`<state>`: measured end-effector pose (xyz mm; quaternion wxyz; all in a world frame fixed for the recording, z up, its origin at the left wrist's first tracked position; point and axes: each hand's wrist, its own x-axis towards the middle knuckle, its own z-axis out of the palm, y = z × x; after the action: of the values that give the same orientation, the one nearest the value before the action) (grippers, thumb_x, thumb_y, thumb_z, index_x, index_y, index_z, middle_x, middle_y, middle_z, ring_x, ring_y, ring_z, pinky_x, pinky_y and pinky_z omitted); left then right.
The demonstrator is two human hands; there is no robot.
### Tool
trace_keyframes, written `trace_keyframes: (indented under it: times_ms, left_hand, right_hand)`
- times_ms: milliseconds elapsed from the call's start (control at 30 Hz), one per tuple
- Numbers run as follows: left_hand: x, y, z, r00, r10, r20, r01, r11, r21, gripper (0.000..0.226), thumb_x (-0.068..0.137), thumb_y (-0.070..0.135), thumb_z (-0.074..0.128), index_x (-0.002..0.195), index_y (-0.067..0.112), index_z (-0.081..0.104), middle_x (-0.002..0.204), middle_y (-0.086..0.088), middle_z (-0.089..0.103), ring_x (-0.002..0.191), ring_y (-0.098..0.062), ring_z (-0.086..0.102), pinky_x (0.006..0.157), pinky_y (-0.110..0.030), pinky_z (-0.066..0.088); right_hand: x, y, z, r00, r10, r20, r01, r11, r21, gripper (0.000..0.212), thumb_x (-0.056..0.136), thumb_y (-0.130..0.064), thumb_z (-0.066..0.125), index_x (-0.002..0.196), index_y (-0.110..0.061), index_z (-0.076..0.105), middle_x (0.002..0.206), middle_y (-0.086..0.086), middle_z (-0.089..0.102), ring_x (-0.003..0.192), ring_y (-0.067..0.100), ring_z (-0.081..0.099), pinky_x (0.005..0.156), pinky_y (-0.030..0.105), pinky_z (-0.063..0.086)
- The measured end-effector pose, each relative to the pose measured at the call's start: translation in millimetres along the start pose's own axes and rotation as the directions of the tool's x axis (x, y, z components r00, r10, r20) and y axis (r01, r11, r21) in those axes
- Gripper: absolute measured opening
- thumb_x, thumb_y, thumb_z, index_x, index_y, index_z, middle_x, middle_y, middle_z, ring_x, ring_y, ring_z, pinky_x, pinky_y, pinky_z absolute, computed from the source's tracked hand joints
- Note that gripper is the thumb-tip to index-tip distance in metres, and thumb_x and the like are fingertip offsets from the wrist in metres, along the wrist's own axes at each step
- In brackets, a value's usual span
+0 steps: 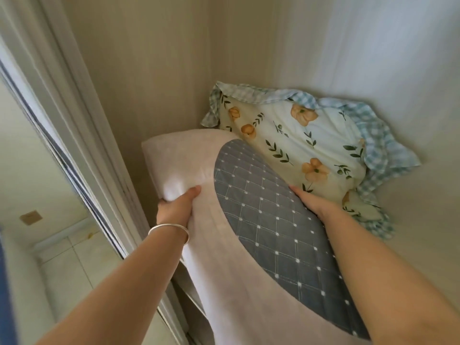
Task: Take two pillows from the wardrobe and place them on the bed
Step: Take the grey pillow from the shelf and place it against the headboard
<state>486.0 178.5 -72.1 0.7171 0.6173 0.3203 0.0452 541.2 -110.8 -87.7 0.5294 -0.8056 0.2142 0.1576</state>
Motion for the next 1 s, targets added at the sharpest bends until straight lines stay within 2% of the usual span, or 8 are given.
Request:
trace_keyframes:
  times_ms: [133, 233, 367, 533, 600, 700, 833, 1000]
  left_hand:
    - [-23, 25, 3, 0.99, 0.128, 0.052, -0.127, 0.992, -0.026, 0.095, 0.061, 0.044, 0.081, 0.139, 0.018, 0.035, 0.125, -0.003, 0.055, 0.107, -0.031, 0.057, 0.097, -0.045, 0.047]
    - [-42, 43, 5, 0.972, 0.203, 0.119, -0.194, 0.978, -0.081, 0.102, 0.055, 0.045, 0.082, 0.141, 0.022, 0.032, 0.128, -0.001, 0.056, 0.106, -0.03, 0.059, 0.096, -0.045, 0.049]
    - [-66, 76, 9, 0.923, 0.312, 0.226, -0.288, 0.948, -0.131, 0.115, 0.041, 0.053, 0.081, 0.142, 0.027, 0.033, 0.13, 0.001, 0.055, 0.109, -0.027, 0.059, 0.096, -0.046, 0.049]
    - [-92, 111, 14, 0.779, 0.542, 0.315, -0.486, 0.84, -0.242, 0.081, 0.056, 0.044, 0.082, 0.128, 0.027, 0.05, 0.115, 0.006, 0.066, 0.098, -0.016, 0.066, 0.09, -0.04, 0.054]
    - [-104, 123, 16, 0.704, 0.625, 0.338, -0.556, 0.78, -0.285, 0.067, 0.063, 0.037, 0.081, 0.123, 0.026, 0.053, 0.113, 0.006, 0.067, 0.097, -0.014, 0.067, 0.088, -0.038, 0.054]
    - [-125, 146, 19, 0.587, 0.727, 0.357, -0.631, 0.687, -0.36, 0.053, 0.073, 0.027, 0.078, 0.119, 0.03, 0.053, 0.115, 0.008, 0.065, 0.099, -0.011, 0.066, 0.086, -0.031, 0.053]
    - [-139, 157, 15, 0.499, 0.797, 0.34, -0.65, 0.604, -0.462, 0.08, 0.084, 0.026, 0.068, 0.148, 0.024, 0.02, 0.142, 0.007, 0.043, 0.119, -0.005, 0.052, 0.087, -0.016, 0.048]
    - [-138, 132, -12, 0.378, 0.78, 0.499, -0.671, 0.602, -0.433, 0.077, 0.073, 0.044, 0.069, 0.141, 0.04, 0.033, 0.135, 0.016, 0.054, 0.114, -0.002, 0.058, 0.085, -0.019, 0.051]
  right_hand:
    - [-32, -11, -21, 0.982, -0.158, -0.099, 0.162, 0.986, 0.033, 0.049, 0.087, -0.06, 0.043, 0.124, -0.028, 0.046, 0.126, 0.0, 0.05, 0.103, 0.022, 0.048, 0.093, 0.03, 0.035]
    - [-51, -21, -41, 0.961, -0.253, -0.115, 0.257, 0.966, 0.025, 0.065, 0.082, -0.067, 0.042, 0.136, -0.031, 0.039, 0.135, -0.001, 0.047, 0.117, 0.023, 0.047, 0.103, 0.034, 0.034]
    - [-90, -29, -69, 0.98, -0.164, -0.114, 0.181, 0.97, 0.16, 0.077, 0.06, -0.08, 0.052, 0.115, -0.027, 0.057, 0.11, 0.005, 0.063, 0.098, 0.025, 0.061, 0.089, 0.036, 0.047]
    - [-134, -27, -91, 0.949, -0.251, -0.192, 0.303, 0.894, 0.331, 0.082, 0.033, -0.081, 0.062, 0.096, -0.028, 0.067, 0.092, 0.003, 0.074, 0.084, 0.022, 0.07, 0.092, 0.039, 0.05]
    - [-149, -26, -96, 0.93, -0.303, -0.208, 0.362, 0.854, 0.374, 0.086, 0.029, -0.082, 0.065, 0.099, -0.031, 0.067, 0.089, -0.002, 0.076, 0.078, 0.017, 0.073, 0.089, 0.038, 0.052]
    - [-167, -28, -98, 0.904, -0.351, -0.243, 0.425, 0.798, 0.428, 0.094, 0.037, -0.083, 0.062, 0.117, -0.032, 0.061, 0.109, -0.003, 0.071, 0.095, 0.015, 0.067, 0.078, 0.031, 0.053]
    - [-181, -29, -96, 0.87, -0.377, -0.316, 0.492, 0.694, 0.526, 0.08, 0.063, -0.08, 0.046, 0.12, -0.025, 0.06, 0.114, 0.001, 0.067, 0.106, 0.02, 0.062, 0.096, 0.041, 0.046]
    - [-181, -25, -92, 0.855, -0.339, -0.393, 0.517, 0.621, 0.589, 0.112, 0.026, -0.089, 0.06, 0.119, -0.027, 0.062, 0.119, 0.003, 0.066, 0.109, 0.024, 0.062, 0.104, 0.047, 0.042]
